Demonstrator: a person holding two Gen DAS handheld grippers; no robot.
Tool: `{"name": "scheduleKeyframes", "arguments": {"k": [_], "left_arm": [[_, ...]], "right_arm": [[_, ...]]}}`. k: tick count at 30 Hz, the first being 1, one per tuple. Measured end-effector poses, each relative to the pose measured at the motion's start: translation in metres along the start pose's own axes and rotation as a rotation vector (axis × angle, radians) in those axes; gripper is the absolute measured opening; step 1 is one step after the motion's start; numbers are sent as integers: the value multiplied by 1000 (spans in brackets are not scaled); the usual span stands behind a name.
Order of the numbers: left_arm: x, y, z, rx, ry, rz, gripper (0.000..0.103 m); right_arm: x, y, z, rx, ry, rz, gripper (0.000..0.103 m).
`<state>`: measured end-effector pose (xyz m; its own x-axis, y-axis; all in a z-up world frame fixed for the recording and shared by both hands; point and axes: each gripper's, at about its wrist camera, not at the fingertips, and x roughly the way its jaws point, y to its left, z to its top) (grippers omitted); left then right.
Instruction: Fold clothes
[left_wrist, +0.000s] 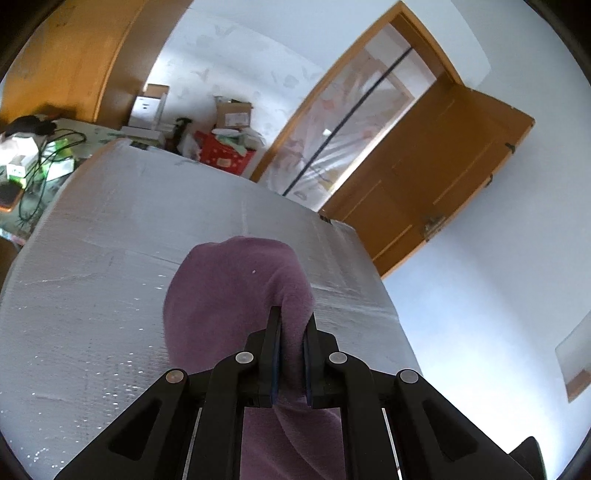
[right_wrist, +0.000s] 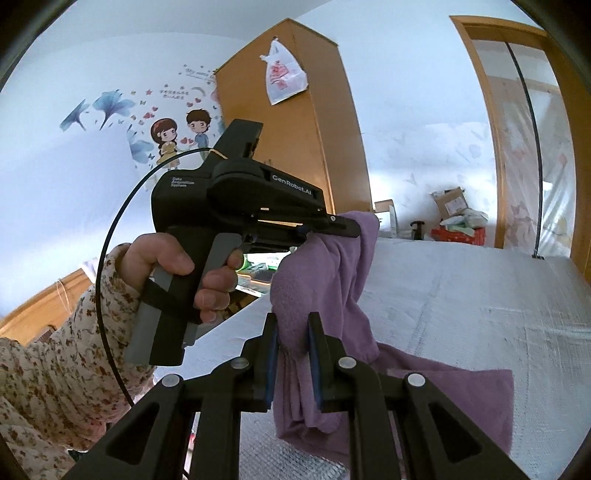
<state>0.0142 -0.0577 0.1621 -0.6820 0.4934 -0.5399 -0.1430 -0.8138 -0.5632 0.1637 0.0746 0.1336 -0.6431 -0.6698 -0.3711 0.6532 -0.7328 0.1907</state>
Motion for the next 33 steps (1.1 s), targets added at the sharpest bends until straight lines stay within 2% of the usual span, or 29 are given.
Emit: {"name": "scheduleKeyframes", "arguments": {"k": [16,23,33], "left_arm": [[59,-50,-4,68,104,-22,10],[95,-59,-12,70,179,-41,10],[145,-65,-25,88,267,-20,10]], "right_arm": [[-28,-45,-11,97,-4,-71,15],[-35,-68,-24,143,35,-129,15],[-35,-95,-43,176,101,-228,15]]}}
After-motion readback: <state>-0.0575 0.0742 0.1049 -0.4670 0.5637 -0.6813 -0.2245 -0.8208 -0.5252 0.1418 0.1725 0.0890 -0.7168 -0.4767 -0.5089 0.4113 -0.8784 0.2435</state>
